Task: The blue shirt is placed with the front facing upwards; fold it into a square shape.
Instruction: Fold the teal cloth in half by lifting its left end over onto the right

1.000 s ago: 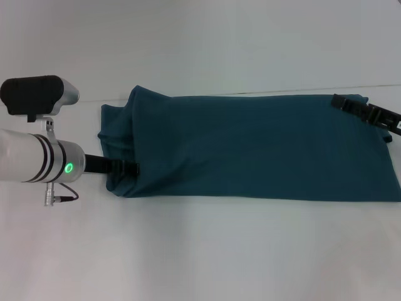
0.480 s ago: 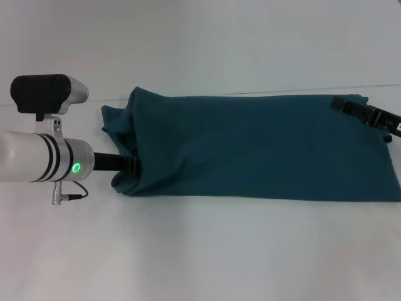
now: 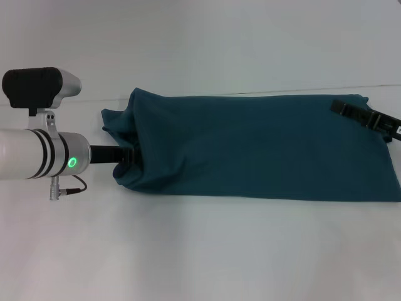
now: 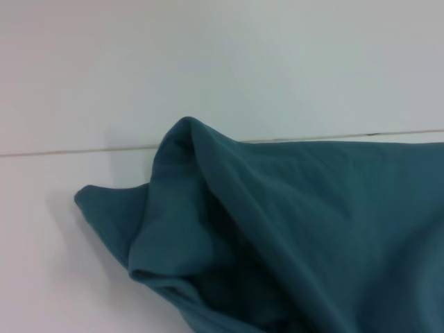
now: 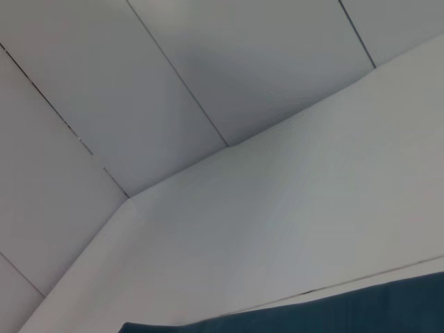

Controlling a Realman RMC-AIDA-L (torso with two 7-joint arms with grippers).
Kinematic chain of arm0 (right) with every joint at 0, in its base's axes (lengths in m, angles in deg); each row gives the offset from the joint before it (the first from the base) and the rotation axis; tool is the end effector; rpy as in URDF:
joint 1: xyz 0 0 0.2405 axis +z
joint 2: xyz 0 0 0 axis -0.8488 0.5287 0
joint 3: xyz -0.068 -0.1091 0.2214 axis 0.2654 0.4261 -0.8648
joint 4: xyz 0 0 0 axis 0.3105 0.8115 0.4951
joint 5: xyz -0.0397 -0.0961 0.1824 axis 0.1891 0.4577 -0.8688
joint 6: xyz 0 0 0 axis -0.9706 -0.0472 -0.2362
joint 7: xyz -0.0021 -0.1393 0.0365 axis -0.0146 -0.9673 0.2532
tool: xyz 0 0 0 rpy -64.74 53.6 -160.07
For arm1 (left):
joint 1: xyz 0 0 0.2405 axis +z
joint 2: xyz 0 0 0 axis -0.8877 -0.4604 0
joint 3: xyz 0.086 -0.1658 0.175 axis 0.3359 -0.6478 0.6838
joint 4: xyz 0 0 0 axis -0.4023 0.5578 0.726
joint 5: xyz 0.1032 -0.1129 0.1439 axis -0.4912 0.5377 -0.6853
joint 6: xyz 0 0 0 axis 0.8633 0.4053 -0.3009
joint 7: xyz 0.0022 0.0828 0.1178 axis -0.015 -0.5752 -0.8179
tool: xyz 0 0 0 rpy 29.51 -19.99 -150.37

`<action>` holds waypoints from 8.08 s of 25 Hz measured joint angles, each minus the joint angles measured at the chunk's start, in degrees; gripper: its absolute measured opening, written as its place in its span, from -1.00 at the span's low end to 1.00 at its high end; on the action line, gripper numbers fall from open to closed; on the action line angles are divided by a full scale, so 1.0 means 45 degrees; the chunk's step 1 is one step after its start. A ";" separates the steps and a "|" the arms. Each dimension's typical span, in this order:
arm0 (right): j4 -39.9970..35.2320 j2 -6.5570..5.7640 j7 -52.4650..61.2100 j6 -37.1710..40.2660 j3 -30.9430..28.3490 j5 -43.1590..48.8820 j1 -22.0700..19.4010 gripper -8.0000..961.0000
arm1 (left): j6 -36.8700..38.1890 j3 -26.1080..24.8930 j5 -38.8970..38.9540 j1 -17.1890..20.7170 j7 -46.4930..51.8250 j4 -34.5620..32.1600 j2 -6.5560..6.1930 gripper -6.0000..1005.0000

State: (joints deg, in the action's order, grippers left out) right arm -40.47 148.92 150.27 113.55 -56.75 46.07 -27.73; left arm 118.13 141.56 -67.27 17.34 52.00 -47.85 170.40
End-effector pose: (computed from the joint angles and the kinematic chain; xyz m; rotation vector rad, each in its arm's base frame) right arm 0.3221 0.3775 0.0551 -1.8944 1.2836 0.8731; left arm -0.2254 0.4354 -0.0518 -2.1731 -1.2434 -0.1846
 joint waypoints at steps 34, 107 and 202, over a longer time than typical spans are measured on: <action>0.6386 0.0328 -1.2507 -0.0991 0.0032 -0.5638 0.1397 0.15 | 0.4406 0.0486 0.0631 0.3200 0.1218 -0.6508 0.0218 -0.94; 1.3123 0.0472 -1.5117 -0.6089 -0.5402 0.0910 0.4901 -0.86 | 0.6257 0.0097 0.3521 0.3855 0.0420 -0.9819 0.0123 -0.94; 0.3037 -0.0330 0.5833 0.1251 -0.0329 0.2546 0.1975 0.29 | 0.7033 0.2934 0.5733 0.2714 -0.4700 -0.5310 0.0152 -0.94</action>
State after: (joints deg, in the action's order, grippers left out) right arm -26.81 147.43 176.51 119.18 -58.23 57.53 -18.84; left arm 149.78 154.76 -41.47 29.55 30.85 -71.75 171.09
